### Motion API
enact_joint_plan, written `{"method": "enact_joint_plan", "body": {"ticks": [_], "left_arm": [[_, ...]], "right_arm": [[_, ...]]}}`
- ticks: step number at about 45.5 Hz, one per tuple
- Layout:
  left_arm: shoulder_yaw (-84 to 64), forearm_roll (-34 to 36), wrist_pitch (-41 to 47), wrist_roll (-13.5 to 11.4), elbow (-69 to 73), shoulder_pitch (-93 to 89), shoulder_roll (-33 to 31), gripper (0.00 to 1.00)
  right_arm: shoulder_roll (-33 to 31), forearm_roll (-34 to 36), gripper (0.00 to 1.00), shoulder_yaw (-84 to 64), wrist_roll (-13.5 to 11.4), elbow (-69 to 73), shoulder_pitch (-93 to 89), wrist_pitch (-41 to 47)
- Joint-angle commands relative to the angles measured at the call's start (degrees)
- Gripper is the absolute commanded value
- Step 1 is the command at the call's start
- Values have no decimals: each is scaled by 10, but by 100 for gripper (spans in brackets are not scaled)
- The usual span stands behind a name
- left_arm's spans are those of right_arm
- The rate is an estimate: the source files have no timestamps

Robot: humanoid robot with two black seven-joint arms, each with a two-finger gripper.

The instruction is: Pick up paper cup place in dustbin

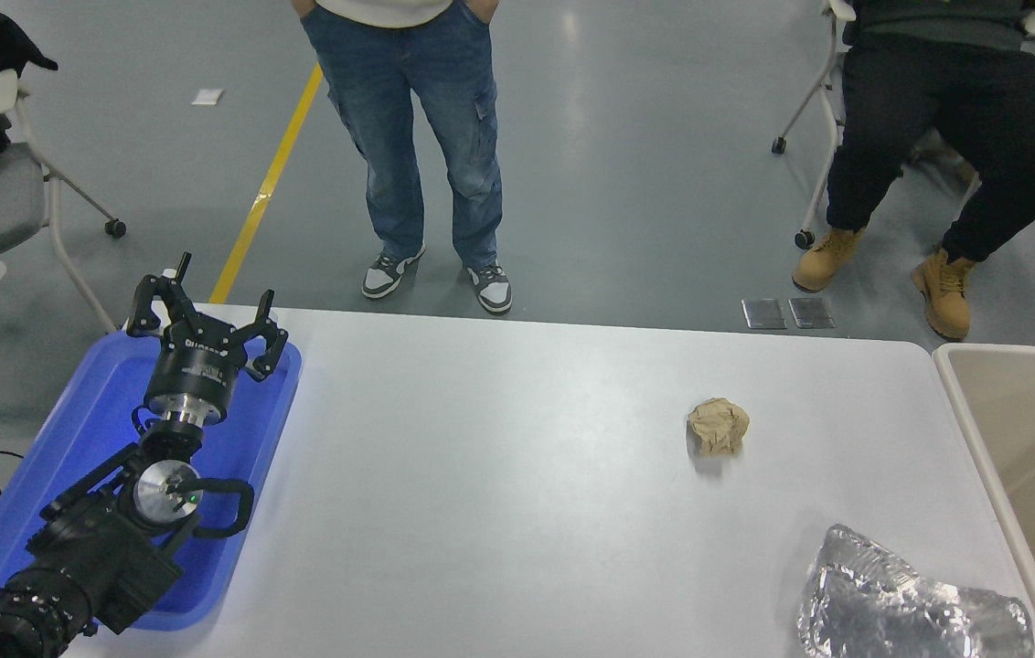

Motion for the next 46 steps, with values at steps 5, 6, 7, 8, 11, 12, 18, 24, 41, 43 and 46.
{"method": "enact_joint_plan", "body": {"ticks": [5, 6, 7, 8, 11, 12, 18, 24, 41, 43, 46], "left_arm": [[0, 0, 0, 0, 0, 0, 0, 100], [0, 0, 0, 0, 0, 0, 0, 100], [0, 0, 0, 0, 0, 0, 0, 100], [0, 0, 0, 0, 0, 0, 0, 100], [0, 0, 0, 0, 0, 0, 0, 100], [0, 0, 0, 0, 0, 0, 0, 100], [0, 0, 0, 0, 0, 0, 0, 100], [0, 0, 0, 0, 0, 0, 0, 100], [0, 0, -1, 0, 0, 0, 0, 100], [0, 0, 0, -1, 0, 0, 0, 100], [0, 0, -1, 0, 0, 0, 0, 100]], "right_arm": [[-7, 0, 0, 107, -11, -57, -190, -94], [-7, 0, 0, 115, -15, -57, -197, -97], [-6, 0, 0, 122, -19, -57, -206, -101], [-5, 0, 0, 129, -22, -57, -213, -106], [0, 0, 0, 145, -32, -57, -235, -118], [2, 0, 0, 151, -35, -57, -243, -122], [21, 0, 0, 180, -59, -57, -285, -143], [38, 0, 0, 210, -65, -57, -314, -154], [91, 0, 0, 217, -65, -58, -349, -183], [94, 1, 0, 217, -65, -58, -349, -183], [98, 1, 0, 217, -65, -58, -350, -186]]}}
